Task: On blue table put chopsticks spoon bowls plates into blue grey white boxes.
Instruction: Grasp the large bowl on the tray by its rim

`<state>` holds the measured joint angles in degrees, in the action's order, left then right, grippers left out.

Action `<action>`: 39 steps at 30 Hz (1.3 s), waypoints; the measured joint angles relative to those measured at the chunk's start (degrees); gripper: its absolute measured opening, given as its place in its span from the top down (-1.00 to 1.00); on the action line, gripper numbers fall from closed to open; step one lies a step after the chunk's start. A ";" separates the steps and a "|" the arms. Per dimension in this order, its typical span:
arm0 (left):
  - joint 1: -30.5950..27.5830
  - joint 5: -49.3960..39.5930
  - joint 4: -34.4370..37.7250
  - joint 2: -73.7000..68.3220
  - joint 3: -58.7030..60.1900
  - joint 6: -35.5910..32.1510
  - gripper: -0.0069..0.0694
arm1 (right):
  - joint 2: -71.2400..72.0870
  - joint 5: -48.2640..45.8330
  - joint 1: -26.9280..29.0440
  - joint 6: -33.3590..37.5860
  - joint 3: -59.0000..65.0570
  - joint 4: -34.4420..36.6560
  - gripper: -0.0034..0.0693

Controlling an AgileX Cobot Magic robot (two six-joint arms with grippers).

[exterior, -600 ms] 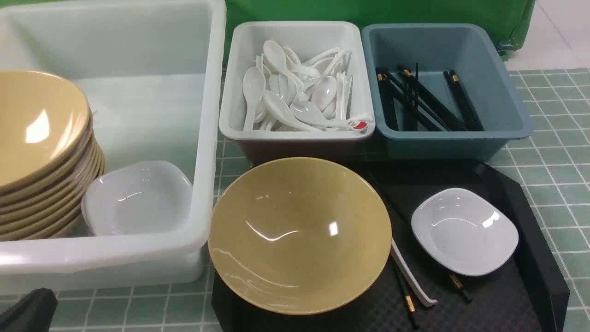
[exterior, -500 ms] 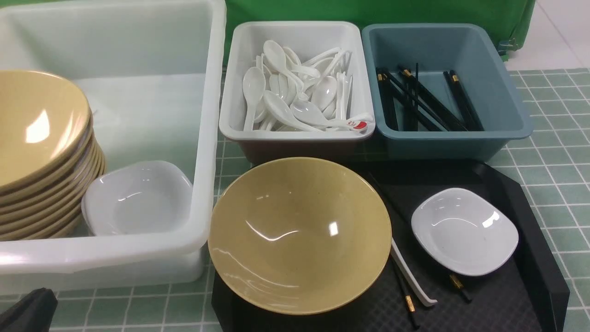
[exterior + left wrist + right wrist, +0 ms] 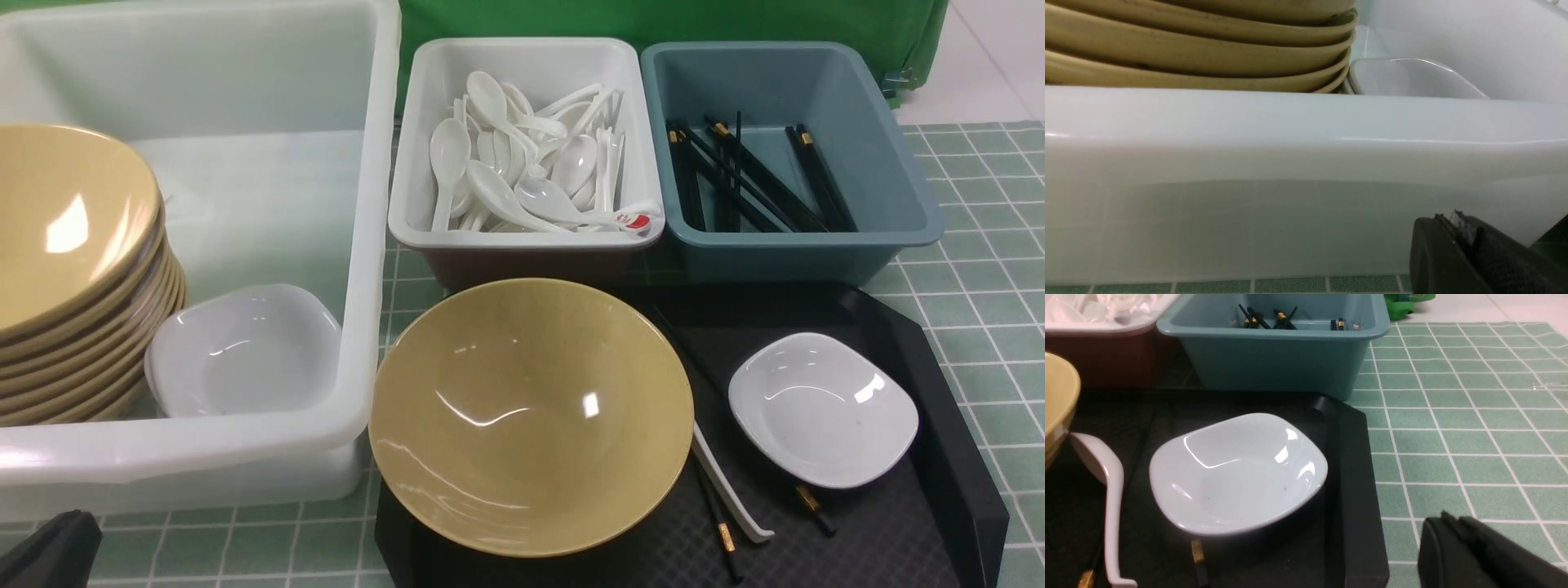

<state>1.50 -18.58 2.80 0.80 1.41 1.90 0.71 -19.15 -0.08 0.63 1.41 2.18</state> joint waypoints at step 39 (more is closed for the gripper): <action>0.00 52.40 -2.80 0.00 0.10 0.95 0.81 | 0.00 43.87 0.00 -7.44 0.24 -0.11 0.59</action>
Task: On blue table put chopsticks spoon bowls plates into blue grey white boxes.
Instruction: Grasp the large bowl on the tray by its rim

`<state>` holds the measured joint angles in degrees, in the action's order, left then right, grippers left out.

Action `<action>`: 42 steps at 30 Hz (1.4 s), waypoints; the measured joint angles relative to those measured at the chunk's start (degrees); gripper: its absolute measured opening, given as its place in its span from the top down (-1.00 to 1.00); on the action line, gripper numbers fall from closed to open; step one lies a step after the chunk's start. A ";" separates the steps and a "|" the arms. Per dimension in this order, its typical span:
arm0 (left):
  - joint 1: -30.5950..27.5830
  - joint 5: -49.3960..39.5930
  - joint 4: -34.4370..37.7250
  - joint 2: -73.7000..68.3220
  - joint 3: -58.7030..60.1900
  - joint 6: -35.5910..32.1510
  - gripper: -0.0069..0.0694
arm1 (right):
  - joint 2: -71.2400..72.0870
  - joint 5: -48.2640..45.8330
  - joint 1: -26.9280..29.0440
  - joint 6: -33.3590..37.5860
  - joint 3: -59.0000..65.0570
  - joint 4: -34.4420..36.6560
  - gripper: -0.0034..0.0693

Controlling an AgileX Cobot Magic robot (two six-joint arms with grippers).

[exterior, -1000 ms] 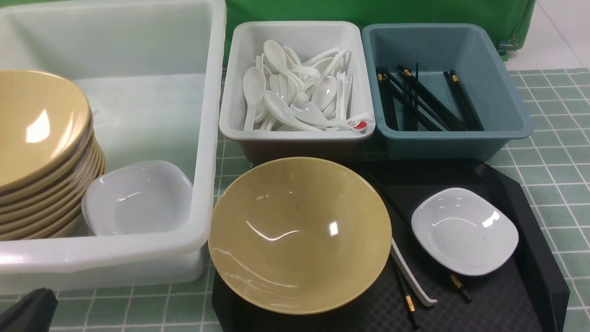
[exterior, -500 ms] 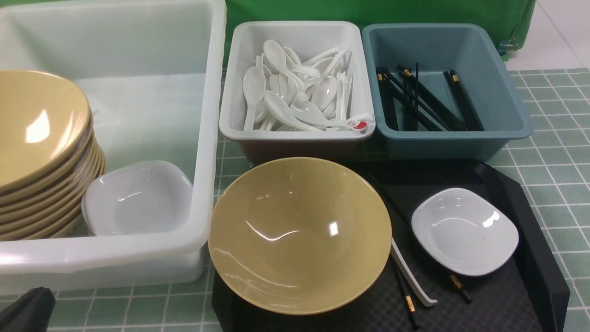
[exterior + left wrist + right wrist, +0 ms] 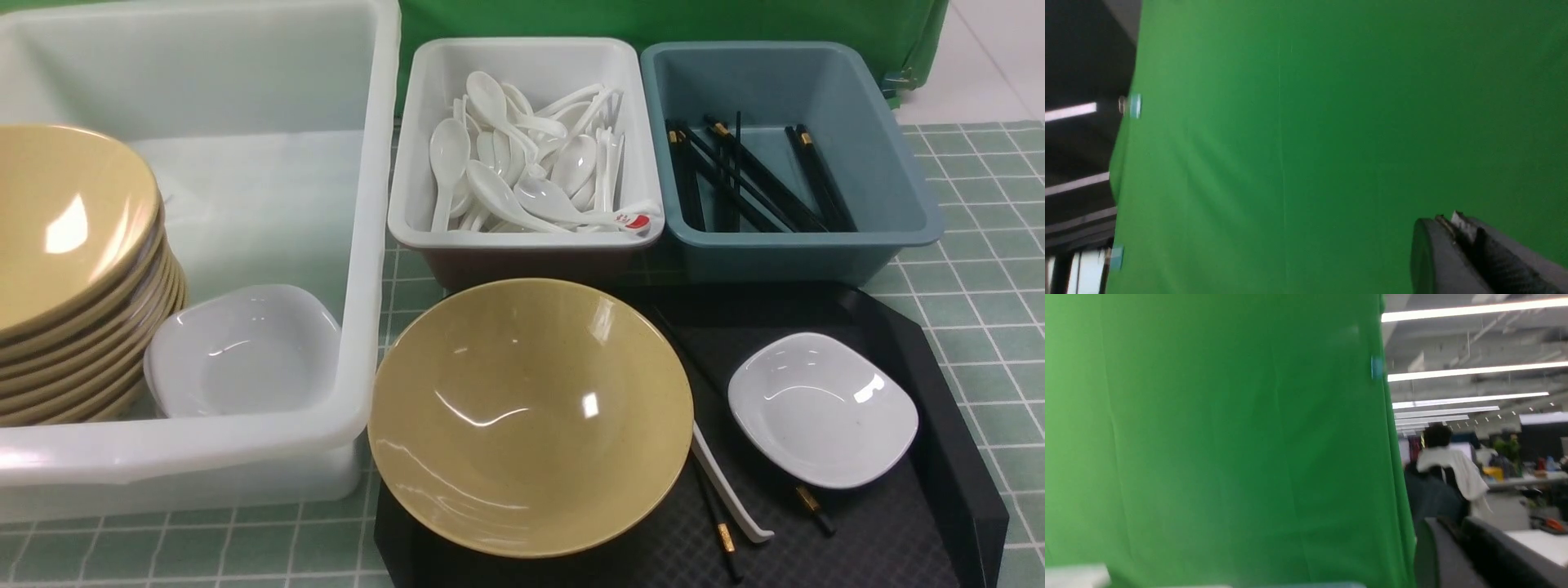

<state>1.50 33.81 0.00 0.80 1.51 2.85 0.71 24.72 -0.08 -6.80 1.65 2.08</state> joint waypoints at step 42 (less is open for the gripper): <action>27.60 -87.16 17.81 -82.08 -79.56 -15.08 0.81 | -52.26 -55.38 -17.22 19.67 -27.03 4.70 0.77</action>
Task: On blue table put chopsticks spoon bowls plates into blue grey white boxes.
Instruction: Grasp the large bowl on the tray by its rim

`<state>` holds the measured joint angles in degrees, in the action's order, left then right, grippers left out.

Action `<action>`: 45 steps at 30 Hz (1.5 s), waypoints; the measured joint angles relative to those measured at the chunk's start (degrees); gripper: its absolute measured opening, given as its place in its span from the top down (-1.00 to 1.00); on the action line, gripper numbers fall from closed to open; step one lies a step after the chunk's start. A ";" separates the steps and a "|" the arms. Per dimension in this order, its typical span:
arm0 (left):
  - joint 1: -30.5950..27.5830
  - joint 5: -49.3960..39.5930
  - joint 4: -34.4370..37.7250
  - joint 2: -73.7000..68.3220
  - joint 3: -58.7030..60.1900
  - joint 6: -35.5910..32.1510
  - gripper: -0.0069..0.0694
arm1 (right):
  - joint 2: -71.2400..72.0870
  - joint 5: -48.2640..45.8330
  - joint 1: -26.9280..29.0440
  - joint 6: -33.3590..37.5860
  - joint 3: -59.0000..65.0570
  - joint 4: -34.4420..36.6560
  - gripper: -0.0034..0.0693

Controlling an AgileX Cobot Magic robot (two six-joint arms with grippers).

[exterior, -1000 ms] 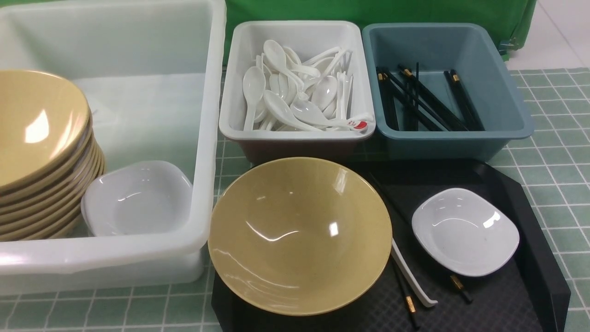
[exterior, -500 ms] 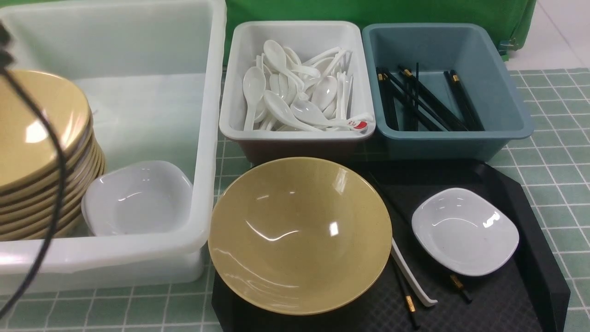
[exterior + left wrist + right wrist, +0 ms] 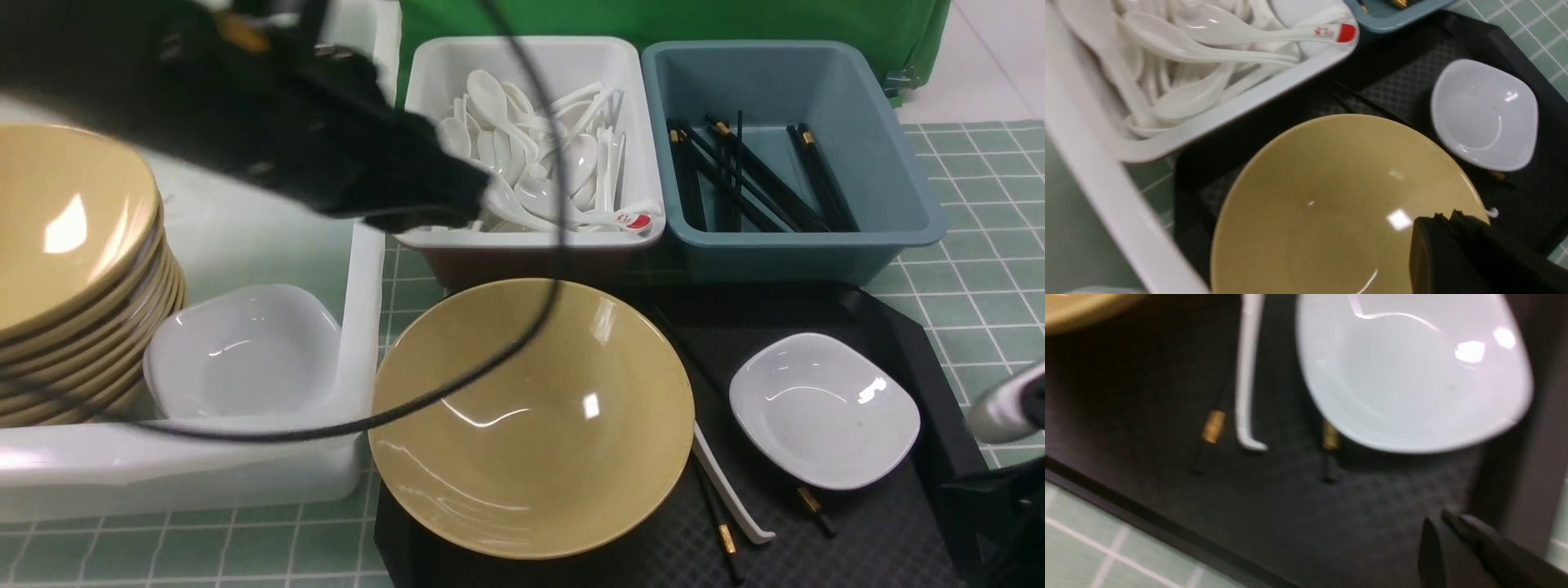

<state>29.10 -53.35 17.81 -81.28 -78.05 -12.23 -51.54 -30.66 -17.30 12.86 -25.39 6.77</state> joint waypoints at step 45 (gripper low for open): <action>9.08 -8.67 -22.95 -26.07 -16.86 11.07 0.19 | -6.31 -4.53 -5.10 14.38 -1.34 16.55 0.77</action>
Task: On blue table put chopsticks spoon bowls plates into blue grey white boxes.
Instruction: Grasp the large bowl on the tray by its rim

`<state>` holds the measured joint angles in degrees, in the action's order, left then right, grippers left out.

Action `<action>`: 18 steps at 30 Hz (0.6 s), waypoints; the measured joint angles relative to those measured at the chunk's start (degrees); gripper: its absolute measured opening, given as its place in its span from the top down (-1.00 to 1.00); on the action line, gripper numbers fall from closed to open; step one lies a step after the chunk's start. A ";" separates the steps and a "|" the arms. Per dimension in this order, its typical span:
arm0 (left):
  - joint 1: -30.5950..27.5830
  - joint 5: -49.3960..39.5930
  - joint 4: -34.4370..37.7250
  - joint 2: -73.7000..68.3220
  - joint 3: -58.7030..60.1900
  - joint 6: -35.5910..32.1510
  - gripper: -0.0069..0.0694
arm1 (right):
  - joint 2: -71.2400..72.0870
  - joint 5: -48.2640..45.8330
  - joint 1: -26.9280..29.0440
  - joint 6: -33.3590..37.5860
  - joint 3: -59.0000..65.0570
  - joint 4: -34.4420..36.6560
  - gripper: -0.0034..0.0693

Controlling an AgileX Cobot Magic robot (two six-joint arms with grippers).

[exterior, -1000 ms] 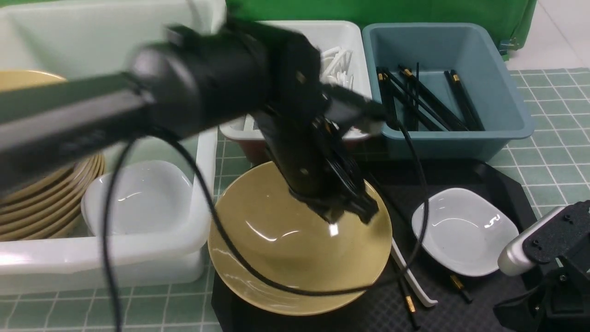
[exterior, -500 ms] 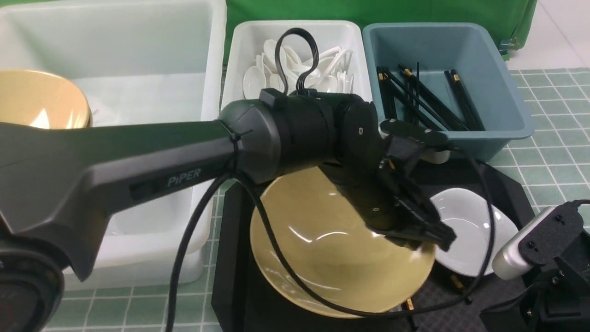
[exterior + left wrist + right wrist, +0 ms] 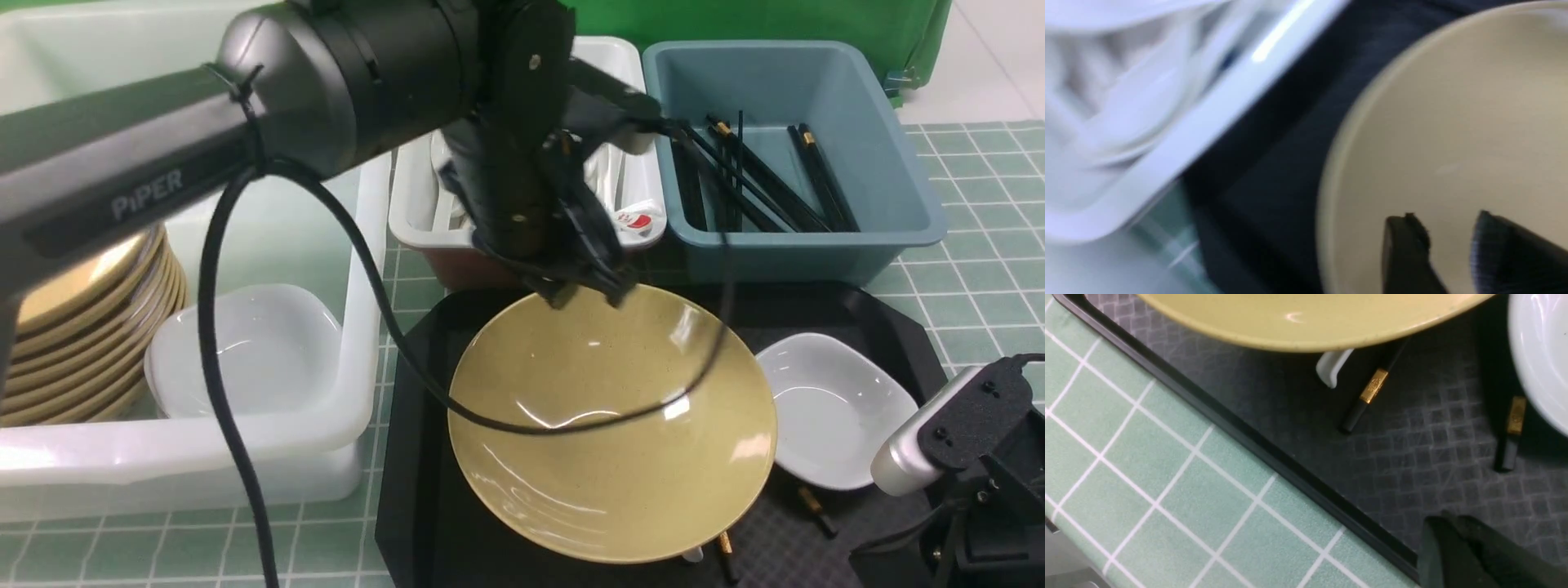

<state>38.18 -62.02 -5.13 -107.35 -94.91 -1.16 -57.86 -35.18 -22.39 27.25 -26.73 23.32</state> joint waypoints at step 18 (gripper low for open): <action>-0.07 0.72 -3.00 -10.64 0.38 1.57 0.10 | 0.00 1.00 0.00 0.00 0.00 0.00 0.77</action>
<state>38.12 -61.30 -8.13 -117.99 -94.53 0.41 -57.86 -34.18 -22.39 27.25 -26.73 23.32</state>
